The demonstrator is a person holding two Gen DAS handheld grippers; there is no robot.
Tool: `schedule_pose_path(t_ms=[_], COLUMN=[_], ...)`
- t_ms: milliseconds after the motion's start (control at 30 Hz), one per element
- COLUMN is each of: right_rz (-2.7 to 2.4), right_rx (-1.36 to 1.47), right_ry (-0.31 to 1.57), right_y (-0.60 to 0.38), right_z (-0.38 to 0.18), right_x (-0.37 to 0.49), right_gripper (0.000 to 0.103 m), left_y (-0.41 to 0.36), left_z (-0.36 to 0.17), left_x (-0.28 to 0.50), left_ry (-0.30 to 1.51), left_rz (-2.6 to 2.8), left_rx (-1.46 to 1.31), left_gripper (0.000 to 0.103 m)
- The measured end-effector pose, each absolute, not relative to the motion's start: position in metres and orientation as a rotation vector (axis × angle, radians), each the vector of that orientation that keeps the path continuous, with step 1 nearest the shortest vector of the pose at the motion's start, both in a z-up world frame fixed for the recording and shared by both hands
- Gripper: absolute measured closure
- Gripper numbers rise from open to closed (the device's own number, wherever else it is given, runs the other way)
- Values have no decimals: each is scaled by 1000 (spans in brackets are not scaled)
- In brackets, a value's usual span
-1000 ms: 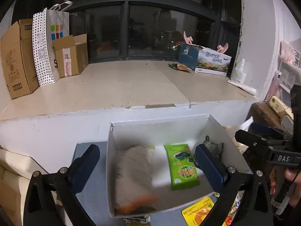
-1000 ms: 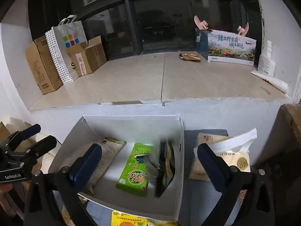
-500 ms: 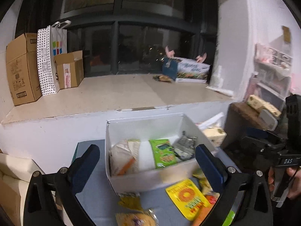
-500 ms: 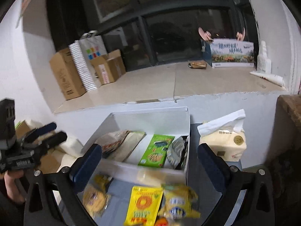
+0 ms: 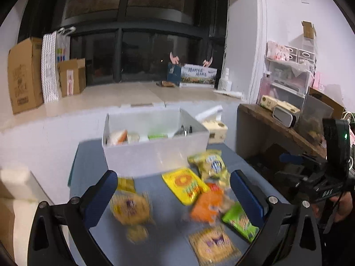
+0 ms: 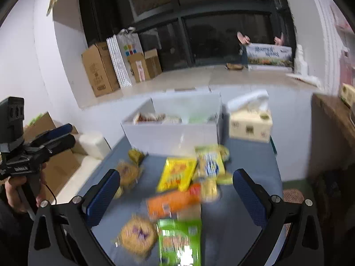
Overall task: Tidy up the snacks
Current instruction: 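Move the right gripper over the green seaweed pack, then drop green seaweed pack with right gripper while left drops cookie pack into box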
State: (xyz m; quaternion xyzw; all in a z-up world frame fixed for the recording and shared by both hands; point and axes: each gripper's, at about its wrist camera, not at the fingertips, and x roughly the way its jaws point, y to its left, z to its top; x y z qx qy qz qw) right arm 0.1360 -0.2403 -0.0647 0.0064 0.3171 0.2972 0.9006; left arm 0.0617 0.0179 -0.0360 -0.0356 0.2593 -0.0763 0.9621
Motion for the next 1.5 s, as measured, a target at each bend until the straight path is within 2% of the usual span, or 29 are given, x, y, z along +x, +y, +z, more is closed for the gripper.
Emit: schedule_pose_path(t_ms=[333,567,933,1500], right_rz=[596,589,535,479], right_rx=[-117,-232,-280,-270], right_ry=[895,988,1059,1044], right_y=[-231,-205,-201,-211], right_z=[-144,-179,-205,-205], right_x=[115,117,128,142], right_gripper=[0,0,0,0], left_y=[29,35,37,42], left_z=[-65,-71,-81,-91], left_x=[33,30,34,36], left_ry=[587,603,629,651], left_rz=[-128,-107,-109,-99], left_rx=[-182,-190,-211,-226], left_gripper=[0,0,0,0])
